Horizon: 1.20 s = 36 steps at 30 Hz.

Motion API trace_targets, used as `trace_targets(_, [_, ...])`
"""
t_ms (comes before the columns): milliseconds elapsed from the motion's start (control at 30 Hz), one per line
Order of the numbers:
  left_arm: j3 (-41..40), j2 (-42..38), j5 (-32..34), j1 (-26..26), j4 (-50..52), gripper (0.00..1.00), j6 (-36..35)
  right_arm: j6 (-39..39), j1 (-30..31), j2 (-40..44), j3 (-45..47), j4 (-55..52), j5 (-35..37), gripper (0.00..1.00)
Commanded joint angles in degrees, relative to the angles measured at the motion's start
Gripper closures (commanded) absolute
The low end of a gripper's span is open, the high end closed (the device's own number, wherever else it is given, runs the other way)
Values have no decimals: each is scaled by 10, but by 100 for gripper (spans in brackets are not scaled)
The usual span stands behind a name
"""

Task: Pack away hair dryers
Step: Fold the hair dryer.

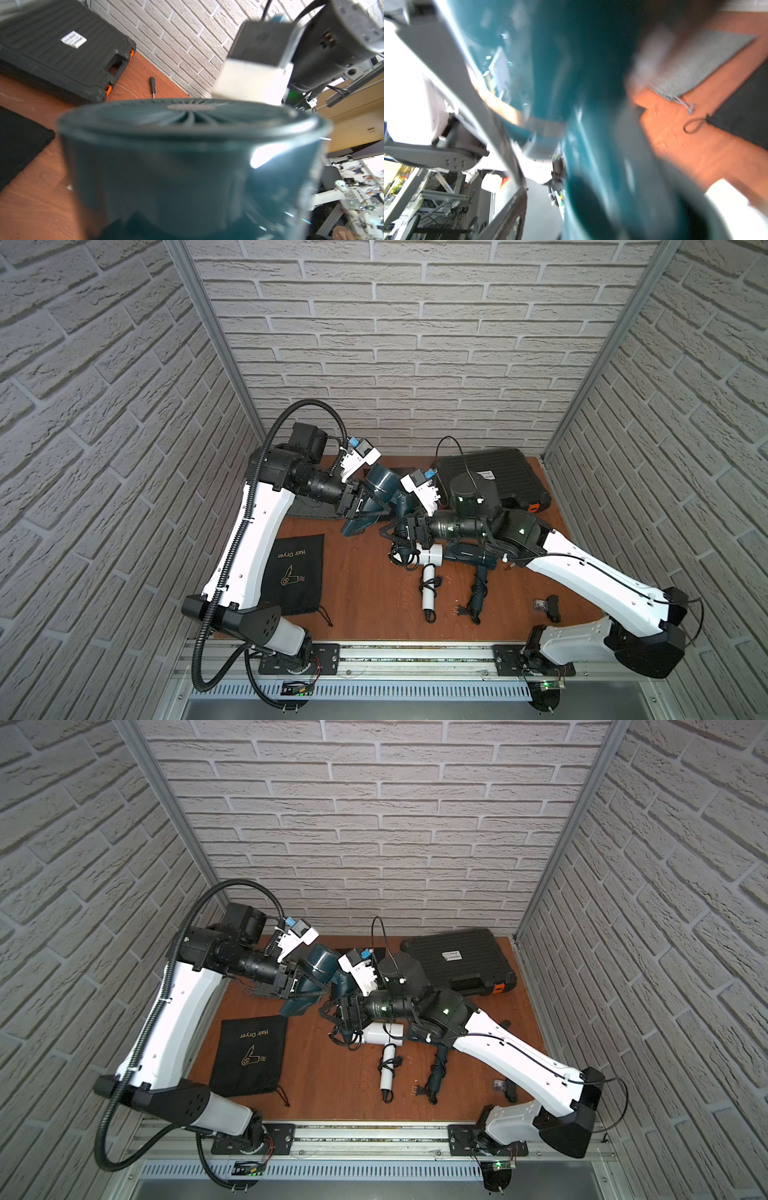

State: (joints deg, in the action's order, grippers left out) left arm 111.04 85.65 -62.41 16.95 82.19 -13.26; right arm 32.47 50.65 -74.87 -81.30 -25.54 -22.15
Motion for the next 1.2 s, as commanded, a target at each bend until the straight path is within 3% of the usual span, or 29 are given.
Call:
trace_targets(0, [0, -18, -30, -2, -45, 100, -18, 0, 4, 47, 35, -26, 22, 32])
trace_targets(200, [0, -21, -43, -2, -48, 100, -16, -2, 2, 107, 75, -29, 59, 30])
trace_targets(400, [-8, -22, -54, 0, -54, 100, -5, -10, -12, 103, 62, -28, 46, 33])
trace_targets(767, [-50, -33, -83, -1, -90, 100, 32, -9, -16, 65, 54, 31, -5, 77])
trace_targets(1167, [-79, -47, -106, -2, -125, 100, 69, -1, -15, 39, 40, 78, -32, 85])
